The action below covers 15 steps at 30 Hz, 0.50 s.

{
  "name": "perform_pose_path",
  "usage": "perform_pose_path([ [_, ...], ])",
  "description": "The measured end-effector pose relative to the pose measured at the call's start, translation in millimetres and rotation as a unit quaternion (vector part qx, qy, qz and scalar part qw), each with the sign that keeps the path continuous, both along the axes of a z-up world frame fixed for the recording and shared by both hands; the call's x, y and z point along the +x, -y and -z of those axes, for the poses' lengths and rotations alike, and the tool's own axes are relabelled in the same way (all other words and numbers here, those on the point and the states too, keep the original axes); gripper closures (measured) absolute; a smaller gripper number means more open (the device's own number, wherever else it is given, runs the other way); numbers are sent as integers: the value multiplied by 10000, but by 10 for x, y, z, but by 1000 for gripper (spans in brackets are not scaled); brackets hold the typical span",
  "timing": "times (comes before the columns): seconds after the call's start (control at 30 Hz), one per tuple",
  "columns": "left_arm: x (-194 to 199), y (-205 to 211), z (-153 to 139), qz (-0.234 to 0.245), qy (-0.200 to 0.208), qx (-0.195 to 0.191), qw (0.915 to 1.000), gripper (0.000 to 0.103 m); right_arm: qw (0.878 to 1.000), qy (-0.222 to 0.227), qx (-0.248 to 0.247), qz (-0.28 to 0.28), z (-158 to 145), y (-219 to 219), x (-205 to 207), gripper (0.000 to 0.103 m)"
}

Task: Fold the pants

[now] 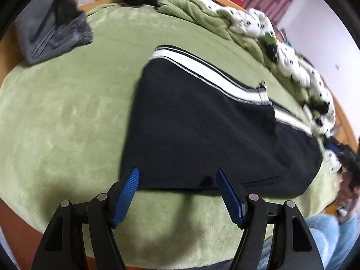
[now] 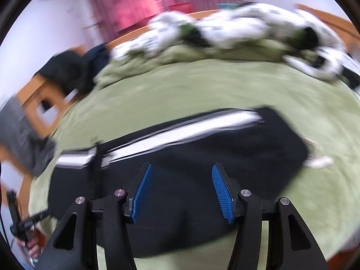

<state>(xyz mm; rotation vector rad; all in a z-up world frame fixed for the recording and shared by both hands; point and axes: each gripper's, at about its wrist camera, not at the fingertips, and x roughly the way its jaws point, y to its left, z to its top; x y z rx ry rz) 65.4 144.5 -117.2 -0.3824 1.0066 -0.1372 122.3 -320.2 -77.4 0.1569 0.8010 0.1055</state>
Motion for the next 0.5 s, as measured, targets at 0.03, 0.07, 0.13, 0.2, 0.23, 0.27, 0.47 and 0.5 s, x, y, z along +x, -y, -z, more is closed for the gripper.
perform_pose_path([
  [0.03, -13, -46, 8, -63, -17, 0, 10000, 34, 9995, -37, -93, -291, 40, -249, 94, 49],
  [0.07, -10, -107, 14, -127, -38, 9, 9999, 34, 9985, -78, -144, -523, 79, -431, 167, 49],
  [0.13, -39, -183, 20, -232, -64, 0, 9997, 34, 9949, -176, -292, -948, 163, -818, 330, 59],
  [0.2, -32, -246, 29, -334, -149, 48, 9993, 34, 9904, -350, -527, -1225, 273, -1170, 498, 62],
  [0.23, -33, -251, 41, -356, -159, 84, 9992, 34, 9872, -439, -642, -1395, 332, -1369, 579, 63],
  [0.27, -18, -272, 35, -381, -160, 153, 9990, 34, 9855, -478, -662, -1485, 370, -1473, 649, 64],
  [0.47, 84, -338, 43, -387, -109, 48, 9992, 34, 9763, -831, -1015, -1720, 736, -1969, 887, 77],
  [0.5, 103, -345, 58, -382, -109, -25, 9992, 34, 9749, -867, -1104, -1729, 805, -1983, 903, 95],
])
